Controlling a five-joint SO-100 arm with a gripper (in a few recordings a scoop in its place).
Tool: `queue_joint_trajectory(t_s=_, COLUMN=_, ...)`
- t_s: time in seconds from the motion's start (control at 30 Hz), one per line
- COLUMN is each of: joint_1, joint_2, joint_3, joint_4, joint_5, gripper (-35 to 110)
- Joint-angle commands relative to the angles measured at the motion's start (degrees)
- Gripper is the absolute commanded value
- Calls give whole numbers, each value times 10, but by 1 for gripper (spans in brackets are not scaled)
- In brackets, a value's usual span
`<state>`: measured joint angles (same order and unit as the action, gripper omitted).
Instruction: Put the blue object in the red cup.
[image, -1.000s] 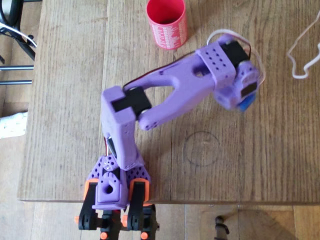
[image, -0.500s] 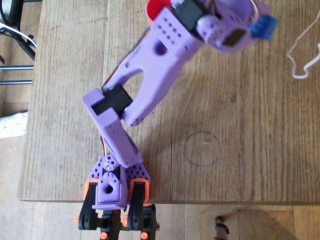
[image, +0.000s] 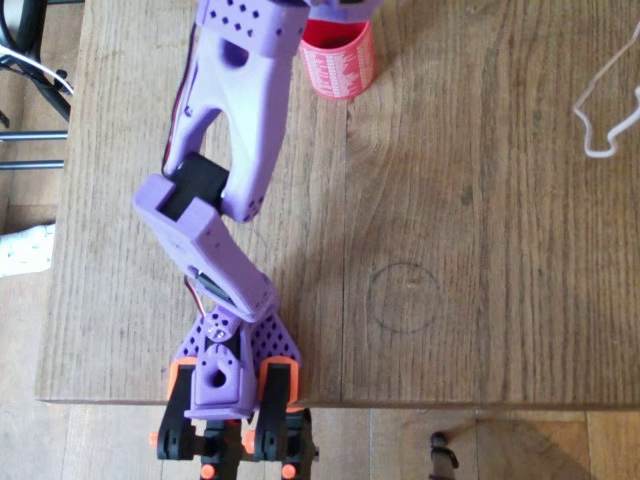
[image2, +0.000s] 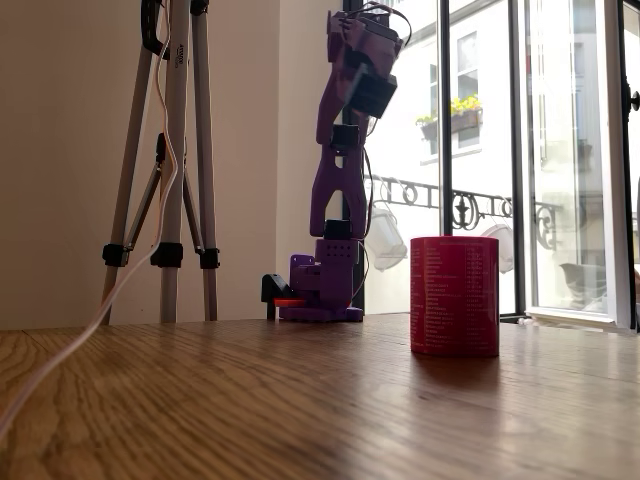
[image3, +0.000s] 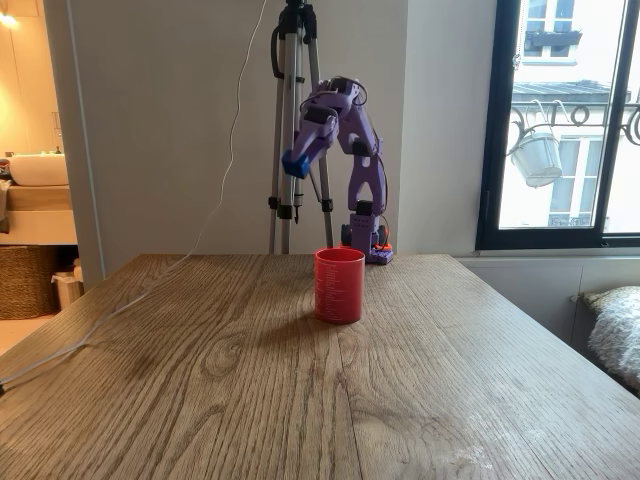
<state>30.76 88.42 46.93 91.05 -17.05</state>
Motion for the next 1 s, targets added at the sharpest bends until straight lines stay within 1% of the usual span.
queue_joint_trajectory(t_s=0.0, joint_1=-143, joint_2=56, joint_3=3, joint_4=31, joint_5=54, gripper=1)
queue_joint_trajectory(t_s=0.2, joint_1=-211, joint_2=77, joint_3=110, joint_4=13, joint_5=96, gripper=1)
queue_joint_trajectory(t_s=0.4, joint_1=-254, joint_2=76, joint_3=190, joint_4=-40, joint_5=112, gripper=1)
queue_joint_trajectory(t_s=0.5, joint_1=-242, joint_2=76, joint_3=236, joint_4=-90, joint_5=107, gripper=1)
queue_joint_trajectory(t_s=0.67, joint_1=-188, joint_2=68, joint_3=276, joint_4=-160, joint_5=91, gripper=1)
queue_joint_trajectory(t_s=0.83, joint_1=-140, joint_2=53, joint_3=277, joint_4=-186, joint_5=68, gripper=1)
queue_joint_trajectory(t_s=0.97, joint_1=-130, joint_2=51, joint_3=279, joint_4=-184, joint_5=62, gripper=1)
